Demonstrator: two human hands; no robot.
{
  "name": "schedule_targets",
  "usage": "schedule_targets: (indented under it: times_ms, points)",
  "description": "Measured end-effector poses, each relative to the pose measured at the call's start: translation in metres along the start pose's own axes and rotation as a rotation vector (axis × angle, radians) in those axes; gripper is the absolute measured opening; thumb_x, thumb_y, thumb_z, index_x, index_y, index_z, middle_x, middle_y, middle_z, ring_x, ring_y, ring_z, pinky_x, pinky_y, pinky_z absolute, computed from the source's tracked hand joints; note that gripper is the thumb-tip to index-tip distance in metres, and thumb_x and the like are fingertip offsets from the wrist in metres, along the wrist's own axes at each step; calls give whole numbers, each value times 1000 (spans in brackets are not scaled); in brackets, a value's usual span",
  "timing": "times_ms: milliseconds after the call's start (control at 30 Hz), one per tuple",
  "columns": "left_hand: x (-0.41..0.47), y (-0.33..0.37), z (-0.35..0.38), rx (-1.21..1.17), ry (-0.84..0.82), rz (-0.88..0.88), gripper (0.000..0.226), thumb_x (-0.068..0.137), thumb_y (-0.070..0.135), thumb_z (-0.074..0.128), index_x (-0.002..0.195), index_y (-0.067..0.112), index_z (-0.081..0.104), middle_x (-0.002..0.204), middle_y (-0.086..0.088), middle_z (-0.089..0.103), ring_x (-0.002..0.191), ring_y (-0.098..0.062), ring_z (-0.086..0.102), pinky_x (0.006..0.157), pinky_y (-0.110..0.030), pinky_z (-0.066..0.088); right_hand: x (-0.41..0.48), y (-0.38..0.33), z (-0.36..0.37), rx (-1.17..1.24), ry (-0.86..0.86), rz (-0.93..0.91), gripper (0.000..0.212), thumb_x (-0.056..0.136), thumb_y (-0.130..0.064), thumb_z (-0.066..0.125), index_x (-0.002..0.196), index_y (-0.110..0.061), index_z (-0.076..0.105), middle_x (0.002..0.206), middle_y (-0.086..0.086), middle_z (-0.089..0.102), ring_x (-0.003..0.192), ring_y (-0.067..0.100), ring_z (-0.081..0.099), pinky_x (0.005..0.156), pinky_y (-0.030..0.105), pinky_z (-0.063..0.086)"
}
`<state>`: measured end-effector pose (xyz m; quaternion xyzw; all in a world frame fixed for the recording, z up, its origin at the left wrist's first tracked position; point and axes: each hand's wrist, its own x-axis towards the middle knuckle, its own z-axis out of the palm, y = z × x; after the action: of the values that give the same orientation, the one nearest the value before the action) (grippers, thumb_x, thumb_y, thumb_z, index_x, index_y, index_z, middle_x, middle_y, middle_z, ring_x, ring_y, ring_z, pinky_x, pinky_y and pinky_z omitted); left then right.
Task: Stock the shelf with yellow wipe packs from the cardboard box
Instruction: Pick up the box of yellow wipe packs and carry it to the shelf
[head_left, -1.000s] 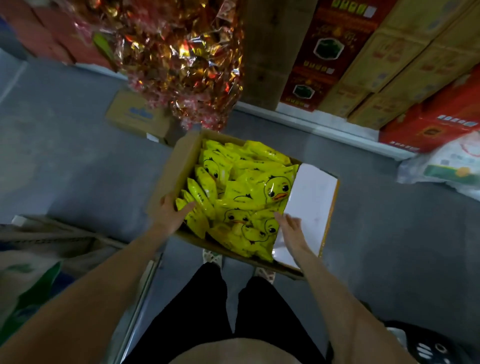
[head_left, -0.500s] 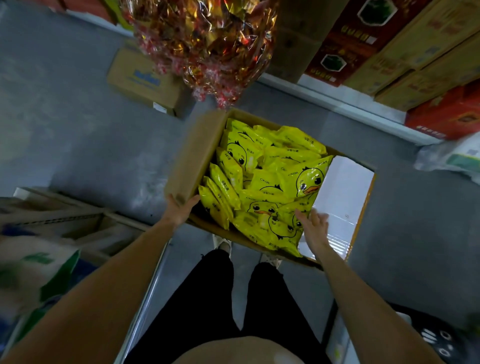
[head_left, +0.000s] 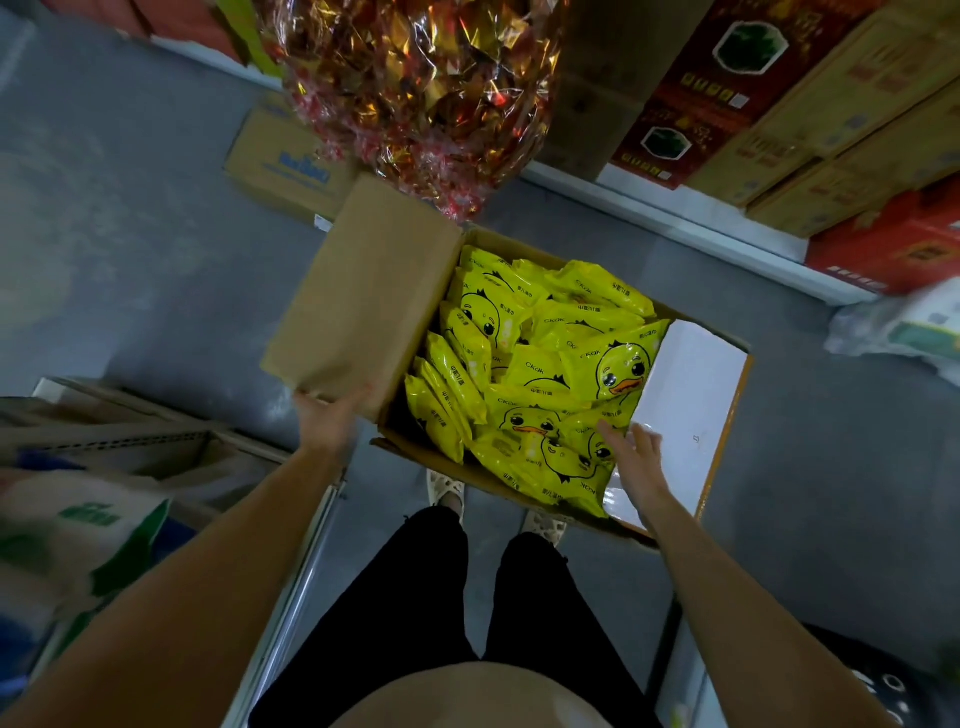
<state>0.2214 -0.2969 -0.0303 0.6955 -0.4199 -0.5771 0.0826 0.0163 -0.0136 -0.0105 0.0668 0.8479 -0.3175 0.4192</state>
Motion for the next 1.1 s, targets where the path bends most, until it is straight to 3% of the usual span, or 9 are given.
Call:
schedule_targets:
  times_ms: [100, 167, 300, 467, 567, 667, 800, 900, 1100]
  points:
    - [-12, 8, -10, -60, 21, 21, 73, 69, 33, 81, 128, 2, 50, 125, -12, 59, 119, -30, 53, 103, -41, 41, -5, 0, -5, 50, 8, -10, 106, 65, -71, 51, 148, -13, 21, 147, 0, 21, 138, 26, 24, 112, 54, 25]
    - [-23, 13, -16, -12, 53, 76, 63, 76, 35, 77, 127, 6, 55, 125, -8, 59, 118, -26, 53, 103, -37, 39, -10, 1, -8, 58, 47, -23, 103, 70, -68, 55, 149, -14, 19, 152, 1, 19, 140, 27, 23, 112, 53, 24]
    - [-50, 35, -19, -9, 75, 206, 46, 82, 26, 72, 120, 2, 60, 110, -4, 61, 103, -16, 55, 86, -21, 39, -17, 5, -13, 6, 187, -54, 89, 84, -57, 58, 150, -13, 18, 157, 7, 17, 143, 29, 18, 115, 51, 20]
    - [-59, 61, -12, 120, -81, 314, 29, 79, 36, 73, 92, 10, 70, 96, -8, 69, 83, -16, 64, 72, -24, 51, -27, 5, -25, -53, 288, -56, 85, 83, -57, 59, 148, -14, 23, 155, 7, 21, 141, 35, 20, 113, 53, 22]
    - [-72, 83, 6, 271, -191, 391, 43, 82, 42, 68, 108, 7, 67, 101, -8, 67, 94, -22, 63, 88, -36, 52, -31, 7, -35, -22, 328, -58, 89, 83, -59, 58, 149, -15, 20, 156, 7, 20, 143, 32, 18, 114, 52, 21]
    - [-81, 92, 24, 323, -299, 411, 41, 87, 38, 64, 114, 8, 63, 102, -5, 65, 94, -22, 62, 85, -34, 50, -36, 10, -46, 25, 339, -56, 100, 74, -70, 56, 149, -15, 20, 155, 6, 24, 140, 32, 27, 112, 52, 27]
    - [-88, 93, 50, 369, -397, 436, 62, 80, 55, 62, 123, 10, 58, 111, 1, 62, 101, -23, 60, 94, -33, 45, -42, 15, -63, 111, 388, -32, 97, 70, -66, 62, 145, -14, 29, 147, 9, 40, 132, 31, 40, 109, 45, 33]
    - [-91, 90, 69, 513, -380, 466, 51, 97, 33, 48, 138, 4, 42, 127, -10, 53, 122, -29, 48, 91, -28, 35, -42, 20, -78, 131, 424, -14, 78, 87, -46, 61, 148, -13, 25, 145, 9, 43, 131, 31, 42, 106, 38, 32]
    - [-81, 90, 79, 688, -331, 523, 53, 100, 33, 39, 143, 3, 32, 142, -20, 42, 130, -36, 40, 107, -40, 30, -35, 28, -101, 135, 455, -41, 74, 93, -42, 52, 151, -13, 15, 155, 7, 26, 140, 28, 28, 114, 40, 24]
